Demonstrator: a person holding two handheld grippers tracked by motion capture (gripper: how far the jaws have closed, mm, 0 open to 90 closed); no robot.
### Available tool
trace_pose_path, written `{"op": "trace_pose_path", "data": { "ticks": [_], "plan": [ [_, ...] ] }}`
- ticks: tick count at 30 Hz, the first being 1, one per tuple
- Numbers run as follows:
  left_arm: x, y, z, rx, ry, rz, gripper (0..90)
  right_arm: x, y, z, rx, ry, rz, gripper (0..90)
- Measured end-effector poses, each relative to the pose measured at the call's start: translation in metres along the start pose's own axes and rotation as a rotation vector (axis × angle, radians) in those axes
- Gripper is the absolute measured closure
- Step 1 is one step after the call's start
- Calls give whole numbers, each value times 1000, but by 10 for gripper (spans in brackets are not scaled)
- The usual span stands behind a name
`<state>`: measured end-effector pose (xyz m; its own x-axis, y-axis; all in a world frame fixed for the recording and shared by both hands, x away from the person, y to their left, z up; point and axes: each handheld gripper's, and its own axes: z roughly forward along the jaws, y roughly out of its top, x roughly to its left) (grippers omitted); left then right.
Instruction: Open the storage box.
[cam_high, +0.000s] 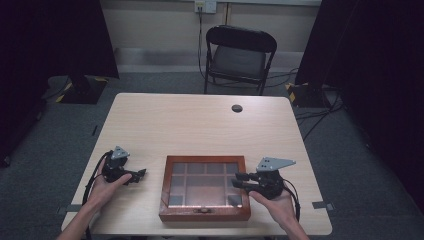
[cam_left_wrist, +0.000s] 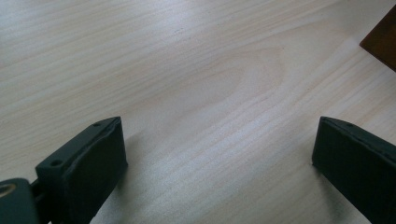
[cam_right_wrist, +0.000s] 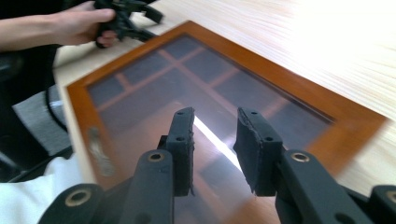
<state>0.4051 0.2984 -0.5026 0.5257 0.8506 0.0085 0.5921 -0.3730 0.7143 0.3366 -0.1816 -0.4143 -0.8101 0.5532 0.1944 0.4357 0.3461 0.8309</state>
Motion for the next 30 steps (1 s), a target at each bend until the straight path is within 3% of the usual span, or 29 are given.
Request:
{"op": "trace_pose_path", "data": {
  "ticks": [18,30],
  "plan": [
    [0,0,0,0,0,0,21,51,4,42,105,216,-139,754],
    [0,0,0,-1,-1,-9,22,60,-5,57,162,271,-172,789]
  ]
}}
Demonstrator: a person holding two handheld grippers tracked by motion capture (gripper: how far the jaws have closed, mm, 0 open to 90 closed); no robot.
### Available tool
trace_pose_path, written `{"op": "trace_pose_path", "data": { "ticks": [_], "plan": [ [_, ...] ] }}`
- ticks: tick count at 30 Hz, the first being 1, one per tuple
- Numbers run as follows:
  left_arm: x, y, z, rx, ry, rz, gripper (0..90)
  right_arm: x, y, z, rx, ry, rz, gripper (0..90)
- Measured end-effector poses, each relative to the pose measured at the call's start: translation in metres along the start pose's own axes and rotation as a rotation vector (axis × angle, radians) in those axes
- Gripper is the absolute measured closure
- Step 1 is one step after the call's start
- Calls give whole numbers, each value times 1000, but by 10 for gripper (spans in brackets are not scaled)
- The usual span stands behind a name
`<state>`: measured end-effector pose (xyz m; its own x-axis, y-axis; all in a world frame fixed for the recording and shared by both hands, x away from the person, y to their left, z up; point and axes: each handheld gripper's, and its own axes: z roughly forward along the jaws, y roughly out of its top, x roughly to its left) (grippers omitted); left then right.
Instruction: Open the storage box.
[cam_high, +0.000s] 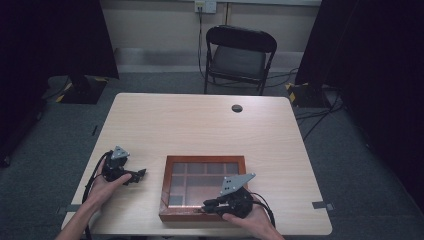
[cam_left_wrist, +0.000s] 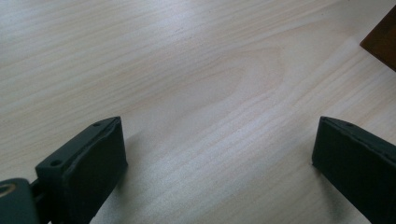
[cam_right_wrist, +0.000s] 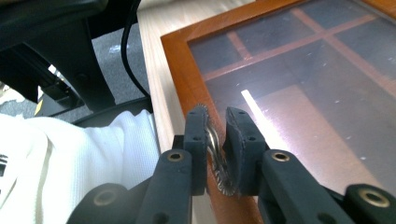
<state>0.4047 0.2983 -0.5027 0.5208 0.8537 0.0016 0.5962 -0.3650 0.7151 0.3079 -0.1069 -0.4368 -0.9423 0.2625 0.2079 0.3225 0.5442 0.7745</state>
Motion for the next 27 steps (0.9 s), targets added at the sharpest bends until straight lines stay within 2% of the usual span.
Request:
{"op": "trace_pose_path", "data": {
  "ticks": [5,7,8,11,14,19,24,26,27],
  "plan": [
    [-1,-1,0,-8,-4,-12,23,1,-2,4,23,0,-12,802],
    [-1,-1,0,-8,-4,-12,23,1,-3,5,22,0,-20,803],
    [0,-1,-1,-3,-2,1,24,1,-3,5,22,2,-22,803],
    [-1,-1,-2,2,3,-8,29,1,-3,5,20,1,-22,803],
    [-2,0,-4,3,4,-13,69,1,-2,5,27,3,-22,806],
    [-3,0,-6,-5,-9,2,158,-2,-1,5,25,22,-3,815],
    [-5,0,-7,-4,-23,20,177,-2,1,4,41,23,-11,818],
    [-8,2,-10,-15,-27,44,187,-2,2,4,46,23,-11,819],
    [-10,2,-11,-31,-36,40,183,-2,2,4,45,25,-12,819]
  ]
}}
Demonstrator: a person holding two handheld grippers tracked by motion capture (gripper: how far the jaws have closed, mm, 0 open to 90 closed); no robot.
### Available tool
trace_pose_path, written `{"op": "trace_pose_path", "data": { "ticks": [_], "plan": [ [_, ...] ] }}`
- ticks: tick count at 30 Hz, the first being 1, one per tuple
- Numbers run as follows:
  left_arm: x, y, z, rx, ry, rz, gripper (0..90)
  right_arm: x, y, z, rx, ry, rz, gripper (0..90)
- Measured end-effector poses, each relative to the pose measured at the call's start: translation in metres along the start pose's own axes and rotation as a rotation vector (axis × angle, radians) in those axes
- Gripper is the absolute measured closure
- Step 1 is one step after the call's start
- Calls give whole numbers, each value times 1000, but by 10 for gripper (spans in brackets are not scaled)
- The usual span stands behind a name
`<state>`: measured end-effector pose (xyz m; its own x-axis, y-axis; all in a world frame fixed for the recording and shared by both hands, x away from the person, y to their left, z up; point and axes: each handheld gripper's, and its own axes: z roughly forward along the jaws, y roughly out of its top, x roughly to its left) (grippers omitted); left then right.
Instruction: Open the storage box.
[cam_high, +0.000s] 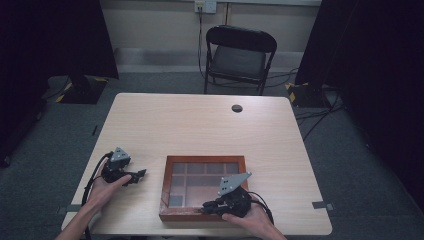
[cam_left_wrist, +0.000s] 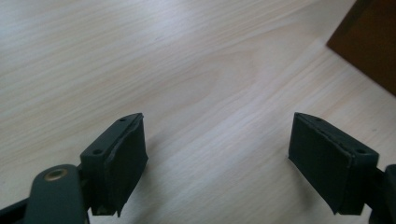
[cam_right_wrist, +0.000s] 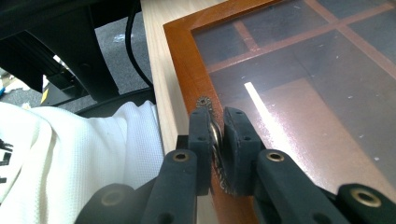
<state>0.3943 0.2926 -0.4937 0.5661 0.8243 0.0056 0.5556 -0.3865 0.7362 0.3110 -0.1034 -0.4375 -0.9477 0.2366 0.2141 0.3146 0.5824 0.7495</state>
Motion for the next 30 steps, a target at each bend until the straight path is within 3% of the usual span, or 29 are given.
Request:
{"op": "trace_pose_path", "data": {
  "ticks": [6,11,15,17,20,25,30],
  "plan": [
    [-11,6,-7,-50,-40,3,174,-1,5,-4,-13,18,9,822],
    [-20,10,-9,-56,-118,12,169,-2,12,-11,-31,32,13,824],
    [-25,14,-10,-62,-145,33,170,-4,15,-14,-21,33,12,824],
    [-30,17,-12,-88,-187,34,170,-6,18,-16,-29,48,22,824],
    [-34,19,-14,-93,-215,53,170,-6,22,-19,-28,47,20,823],
    [-42,22,-14,-100,-278,17,169,-6,29,-24,-30,39,42,823],
    [-48,26,-16,-114,-257,45,181,-7,34,-27,-28,38,45,823]
  ]
}}
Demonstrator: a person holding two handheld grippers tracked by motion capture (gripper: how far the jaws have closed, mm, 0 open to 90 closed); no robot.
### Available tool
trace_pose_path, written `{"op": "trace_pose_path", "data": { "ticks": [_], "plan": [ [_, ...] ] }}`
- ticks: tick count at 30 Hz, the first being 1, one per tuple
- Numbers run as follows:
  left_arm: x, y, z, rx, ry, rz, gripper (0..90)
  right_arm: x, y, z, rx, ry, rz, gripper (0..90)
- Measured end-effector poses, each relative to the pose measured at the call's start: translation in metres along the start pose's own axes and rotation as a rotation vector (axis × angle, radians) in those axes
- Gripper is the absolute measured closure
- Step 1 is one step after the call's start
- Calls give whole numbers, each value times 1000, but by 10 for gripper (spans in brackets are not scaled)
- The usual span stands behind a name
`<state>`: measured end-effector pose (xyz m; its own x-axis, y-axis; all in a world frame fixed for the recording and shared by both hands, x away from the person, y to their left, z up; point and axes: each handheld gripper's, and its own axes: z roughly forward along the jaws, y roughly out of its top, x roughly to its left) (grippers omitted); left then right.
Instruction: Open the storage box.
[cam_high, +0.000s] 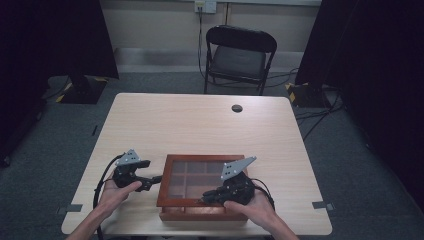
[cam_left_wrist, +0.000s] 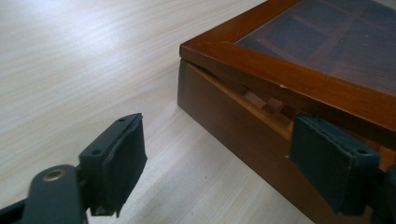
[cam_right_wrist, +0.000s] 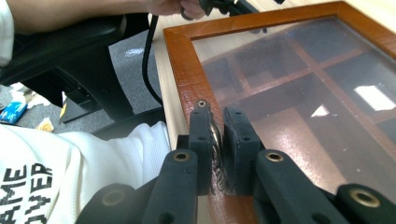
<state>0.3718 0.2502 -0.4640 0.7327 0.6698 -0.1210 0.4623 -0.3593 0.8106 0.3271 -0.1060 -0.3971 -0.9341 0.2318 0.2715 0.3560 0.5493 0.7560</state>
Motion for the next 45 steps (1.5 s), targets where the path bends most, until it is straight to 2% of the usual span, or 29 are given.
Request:
{"op": "trace_pose_path", "data": {
  "ticks": [6,8,9,10,13,15,18,19,21,23,24,25,27,28,29,32,36,40,45],
  "plan": [
    [-3,-1,2,5,-41,6,165,-1,12,-7,0,-4,-5,823],
    [-5,0,2,8,-56,23,165,-1,17,-10,-1,-9,-11,823],
    [-8,1,3,2,-76,30,163,-1,19,-11,0,-13,-10,823],
    [-9,1,3,-1,-76,38,163,-1,20,-12,1,-12,-10,823],
    [-12,1,3,-19,-89,35,161,-1,19,-11,-1,-8,-8,822],
    [-13,1,4,-30,-106,16,161,-2,17,-10,-3,-4,-9,822],
    [-15,1,6,-24,-99,20,167,-3,15,-10,-5,4,-6,821],
    [-16,2,6,-26,-92,38,169,-3,15,-9,-4,5,-5,820],
    [-17,2,6,-30,-88,41,169,-3,14,-10,-3,6,-3,816],
    [-18,2,6,-31,-80,48,174,-4,11,-11,-7,-3,-21,667],
    [-18,2,5,-28,-78,53,177,-4,10,-12,-13,-23,-16,587],
    [-19,2,5,-30,-79,54,185,-5,7,-15,-28,-38,3,535],
    [-20,2,4,-37,-78,56,217,-7,1,-23,-48,-62,8,455],
    [-20,2,4,-37,-78,56,220,-7,1,-23,-48,-62,8,455],
    [-20,3,2,-57,-77,44,218,-10,-7,-32,-72,-91,30,391],
    [-19,4,1,-73,-85,31,217,-14,-17,-42,-100,-114,52,327],
    [-21,7,-2,-97,-89,28,207,-20,-26,-48,-118,-111,74,267],
    [-24,11,-4,-129,-107,15,202,-20,-25,-48,-138,-108,48,225],
    [-26,16,-6,-156,-108,11,199,-20,-24,-51,-146,-148,38,197]
  ]
}}
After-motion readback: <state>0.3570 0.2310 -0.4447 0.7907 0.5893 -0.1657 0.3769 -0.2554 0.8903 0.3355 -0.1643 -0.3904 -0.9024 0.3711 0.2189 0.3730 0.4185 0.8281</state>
